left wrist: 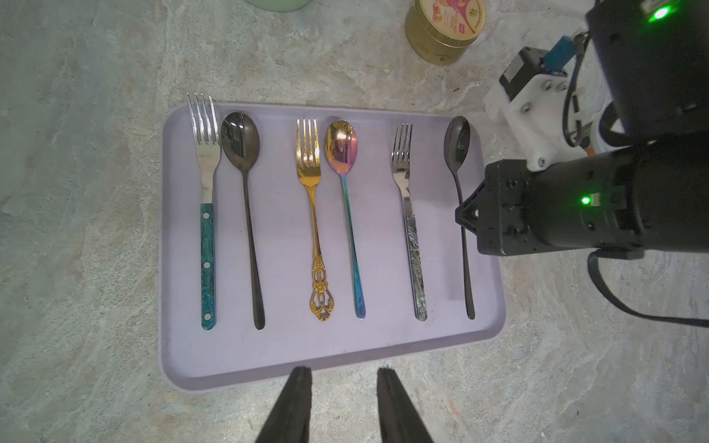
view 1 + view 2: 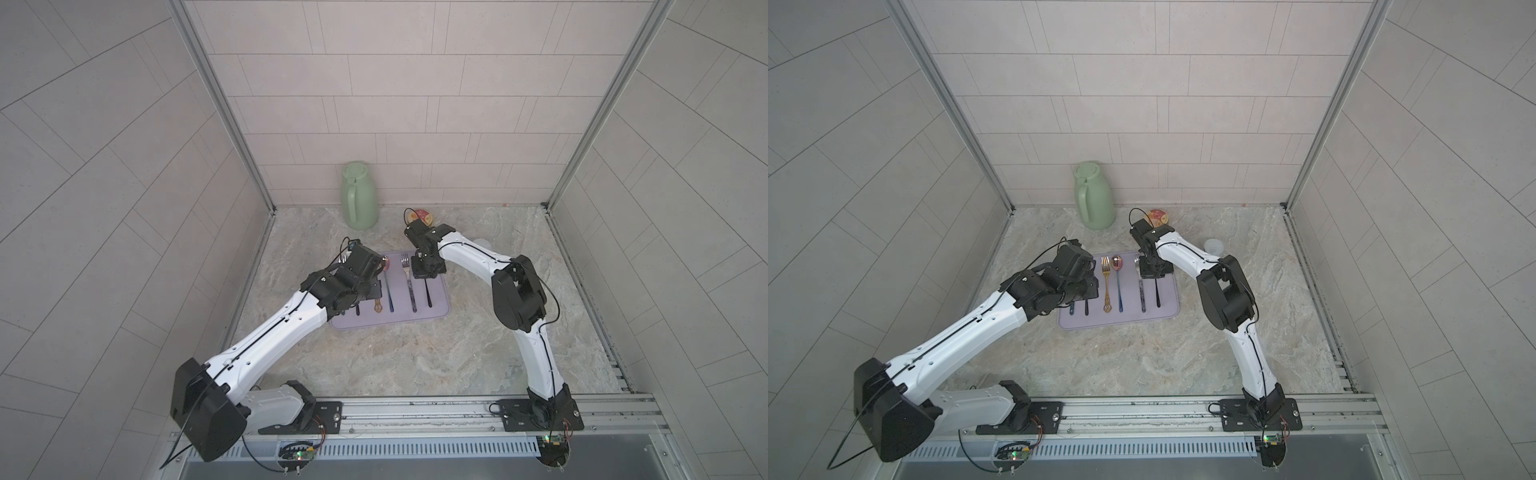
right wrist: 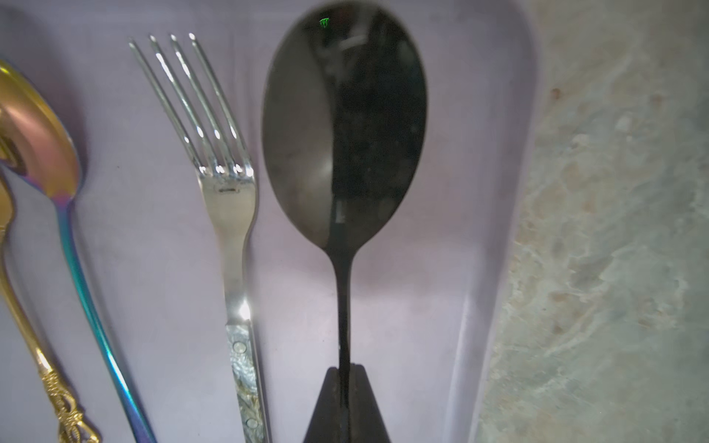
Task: Set the spoon and fork side by side
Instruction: Place the spoon on the tray.
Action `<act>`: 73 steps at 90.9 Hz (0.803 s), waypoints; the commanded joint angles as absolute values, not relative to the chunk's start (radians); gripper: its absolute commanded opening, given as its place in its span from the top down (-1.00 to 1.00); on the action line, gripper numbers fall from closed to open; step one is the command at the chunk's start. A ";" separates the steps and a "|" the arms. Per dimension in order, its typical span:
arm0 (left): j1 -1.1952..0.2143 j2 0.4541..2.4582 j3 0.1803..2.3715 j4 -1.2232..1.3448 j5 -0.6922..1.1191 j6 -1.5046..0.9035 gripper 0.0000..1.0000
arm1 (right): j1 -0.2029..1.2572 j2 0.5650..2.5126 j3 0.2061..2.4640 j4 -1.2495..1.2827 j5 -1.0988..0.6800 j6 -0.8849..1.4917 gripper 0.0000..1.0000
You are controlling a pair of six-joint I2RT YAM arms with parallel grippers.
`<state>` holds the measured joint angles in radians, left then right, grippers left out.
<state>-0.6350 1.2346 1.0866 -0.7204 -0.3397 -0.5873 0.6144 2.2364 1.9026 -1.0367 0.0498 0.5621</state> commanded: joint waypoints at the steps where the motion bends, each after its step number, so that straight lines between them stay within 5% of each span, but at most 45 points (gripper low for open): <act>1: -0.629 1.209 1.066 -0.708 -0.339 -0.591 0.37 | 0.626 2.263 1.939 -1.060 0.077 0.570 1.00; 48: -0.628 1.220 1.050 -0.696 -0.346 -0.601 0.37 | 0.647 2.302 1.946 -1.067 0.070 0.597 1.00; 63: -0.626 1.234 1.044 -0.699 -0.362 -0.612 0.33 | 0.646 2.258 1.925 -1.078 0.074 0.610 0.40; 73: -0.623 1.235 1.035 -0.696 -0.373 -0.612 0.30 | 0.638 2.195 1.883 -1.075 0.085 0.610 0.29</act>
<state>-0.6338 1.2335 1.0569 -0.7010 -0.3519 -0.6041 0.6418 2.2871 1.9167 -1.0584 0.0639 0.5953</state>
